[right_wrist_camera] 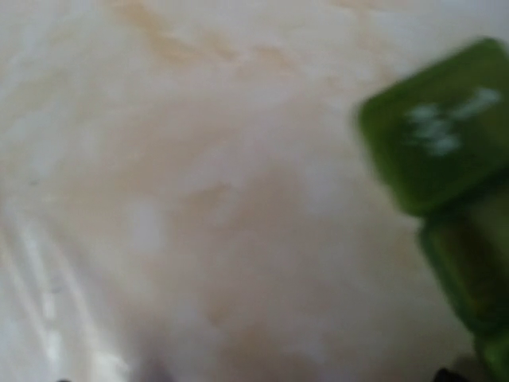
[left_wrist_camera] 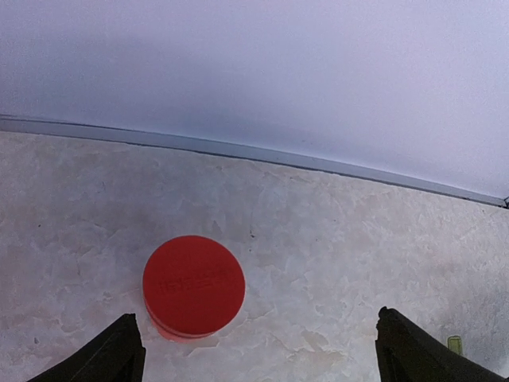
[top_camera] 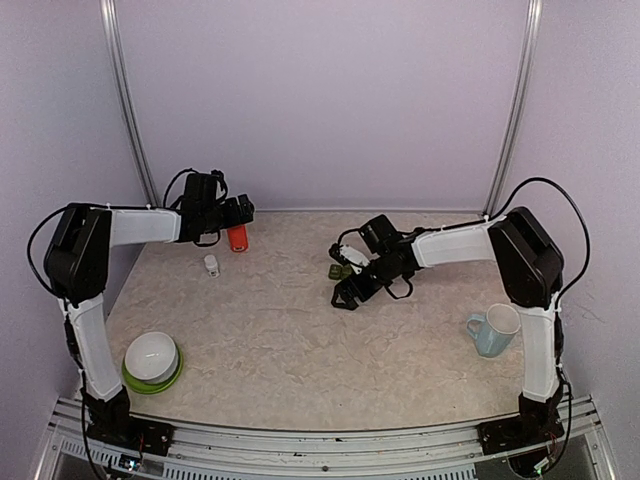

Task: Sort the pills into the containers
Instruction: Pick up the pill bottle from the center of the board.

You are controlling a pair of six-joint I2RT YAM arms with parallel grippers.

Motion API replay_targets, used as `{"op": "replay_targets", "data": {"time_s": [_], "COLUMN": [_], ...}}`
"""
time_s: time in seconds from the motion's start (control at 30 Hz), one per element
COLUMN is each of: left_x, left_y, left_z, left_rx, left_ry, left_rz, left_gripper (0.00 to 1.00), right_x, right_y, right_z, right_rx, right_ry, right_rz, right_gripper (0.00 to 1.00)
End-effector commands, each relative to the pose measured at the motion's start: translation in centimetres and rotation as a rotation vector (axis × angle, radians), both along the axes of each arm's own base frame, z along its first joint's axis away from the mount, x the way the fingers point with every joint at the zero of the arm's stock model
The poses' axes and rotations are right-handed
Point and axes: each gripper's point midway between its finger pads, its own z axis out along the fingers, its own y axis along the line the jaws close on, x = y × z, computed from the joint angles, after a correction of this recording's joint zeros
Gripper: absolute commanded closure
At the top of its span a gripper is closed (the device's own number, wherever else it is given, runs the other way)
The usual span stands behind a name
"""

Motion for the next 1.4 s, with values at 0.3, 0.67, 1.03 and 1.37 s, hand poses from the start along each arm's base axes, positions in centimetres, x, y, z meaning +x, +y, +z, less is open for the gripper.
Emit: {"op": "replay_targets", "data": {"time_s": [0.3, 0.67, 1.03, 1.37], "left_x": [3.7, 4.8, 4.3, 4.2], "left_y": [-0.5, -0.6, 1.0, 1.2], "left_z": [-0.9, -3.2, -2.7, -2.2], "left_rx": [0.045, 0.032, 0.088, 0.136], "left_ry": [0.025, 0.062, 0.023, -0.007], "left_rz": [-0.049, -0.043, 0.017, 0.015], "left_gripper": [0.01, 0.14, 0.09, 0.07], "right_x": [0.0, 0.0, 0.6, 0.6], "right_y": [-0.1, -1.1, -1.3, -1.1], "right_z": [3.2, 11.9, 12.4, 12.0], "right_rx": [0.095, 0.203, 0.197, 0.199], "right_ry": [0.016, -0.102, -0.140, -0.139], "right_rz": [0.002, -0.051, -0.061, -0.046], "right_gripper": [0.04, 0.05, 0.05, 0.05]}}
